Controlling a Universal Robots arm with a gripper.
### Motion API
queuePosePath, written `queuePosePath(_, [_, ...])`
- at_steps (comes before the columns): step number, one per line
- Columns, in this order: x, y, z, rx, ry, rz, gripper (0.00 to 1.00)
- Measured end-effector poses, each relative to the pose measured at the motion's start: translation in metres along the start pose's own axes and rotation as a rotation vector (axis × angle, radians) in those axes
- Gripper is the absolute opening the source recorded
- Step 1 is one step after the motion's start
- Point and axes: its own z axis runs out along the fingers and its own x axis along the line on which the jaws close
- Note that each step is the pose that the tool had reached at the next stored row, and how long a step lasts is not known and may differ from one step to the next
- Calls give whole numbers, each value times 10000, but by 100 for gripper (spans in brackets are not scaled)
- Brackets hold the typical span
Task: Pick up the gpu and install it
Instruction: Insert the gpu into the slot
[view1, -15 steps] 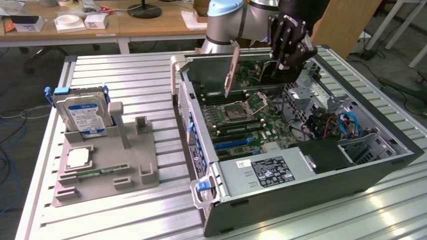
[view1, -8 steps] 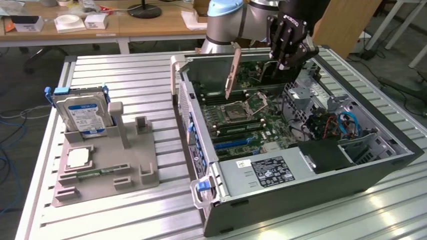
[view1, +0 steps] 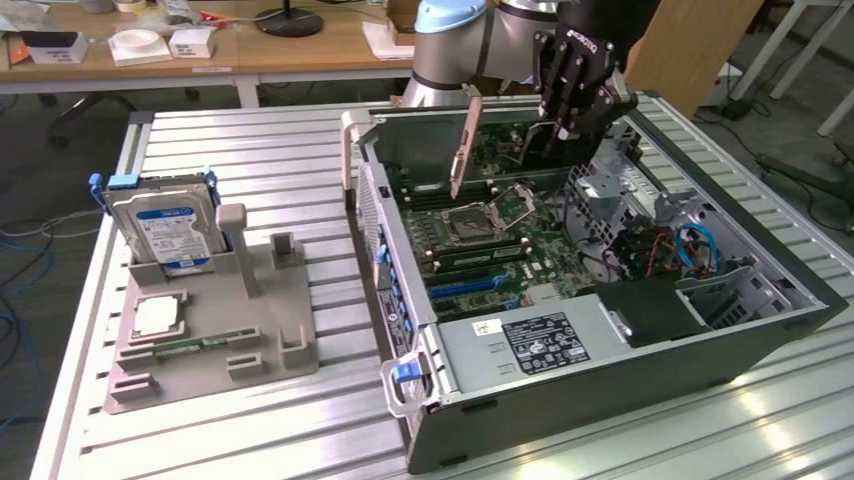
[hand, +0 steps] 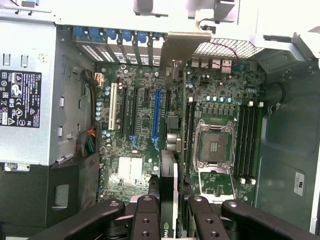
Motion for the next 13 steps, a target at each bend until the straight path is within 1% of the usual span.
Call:
queuePosePath(5, [0, 0, 0, 5, 1, -1, 27])
queuePosePath(6, [0, 0, 1, 29, 2, -1, 27])
queuePosePath(10, [-1, 4, 8, 180, 9, -4, 27])
queuePosePath(13, [-2, 10, 17, 259, 14, -6, 27])
